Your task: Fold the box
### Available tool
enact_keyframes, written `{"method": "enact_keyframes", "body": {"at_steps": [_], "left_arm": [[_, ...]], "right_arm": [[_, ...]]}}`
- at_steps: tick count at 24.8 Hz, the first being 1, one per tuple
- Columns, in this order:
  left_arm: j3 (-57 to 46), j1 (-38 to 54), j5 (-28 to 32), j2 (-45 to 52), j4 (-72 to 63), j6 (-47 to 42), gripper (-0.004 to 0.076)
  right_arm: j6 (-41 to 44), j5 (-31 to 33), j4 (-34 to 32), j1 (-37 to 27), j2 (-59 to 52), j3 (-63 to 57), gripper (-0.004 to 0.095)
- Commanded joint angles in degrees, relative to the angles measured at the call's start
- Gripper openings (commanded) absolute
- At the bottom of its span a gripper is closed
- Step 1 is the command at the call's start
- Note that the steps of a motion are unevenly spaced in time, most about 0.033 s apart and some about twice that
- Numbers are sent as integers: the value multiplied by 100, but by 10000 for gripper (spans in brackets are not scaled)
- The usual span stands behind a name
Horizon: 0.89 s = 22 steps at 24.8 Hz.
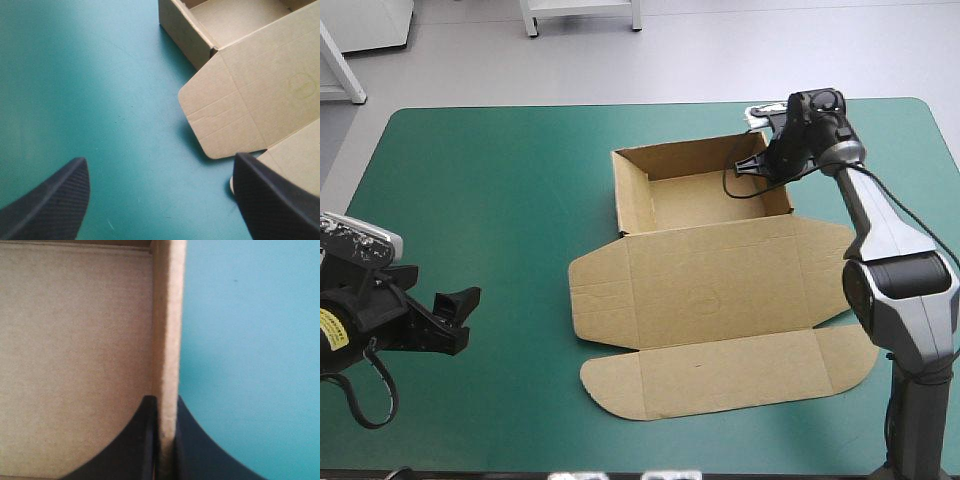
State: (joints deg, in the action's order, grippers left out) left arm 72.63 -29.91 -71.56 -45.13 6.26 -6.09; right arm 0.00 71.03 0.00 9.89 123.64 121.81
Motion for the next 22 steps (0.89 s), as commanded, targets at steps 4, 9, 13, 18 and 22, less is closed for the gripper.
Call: {"method": "enact_keyframes", "body": {"at_steps": [4, 9, 13, 18, 22], "left_arm": [[117, -42, -243, 3, 22, -54, 564], [117, -42, -232, 3, 23, -54, 564], [117, -42, -232, 3, 49, -54, 564], [117, -42, -207, 3, 58, -54, 564], [117, -42, -243, 3, 58, -54, 564]], "right_arm": [[-445, 32, -292, -1258, -874, 115, -15], [-624, 32, -855, -2144, -1016, -395, -12], [-745, -48, -1312, -2536, -1016, -670, -13], [-924, -137, -1385, -2820, -1026, -670, -13], [-967, -205, -1395, -2978, -1026, -685, -13]]}}
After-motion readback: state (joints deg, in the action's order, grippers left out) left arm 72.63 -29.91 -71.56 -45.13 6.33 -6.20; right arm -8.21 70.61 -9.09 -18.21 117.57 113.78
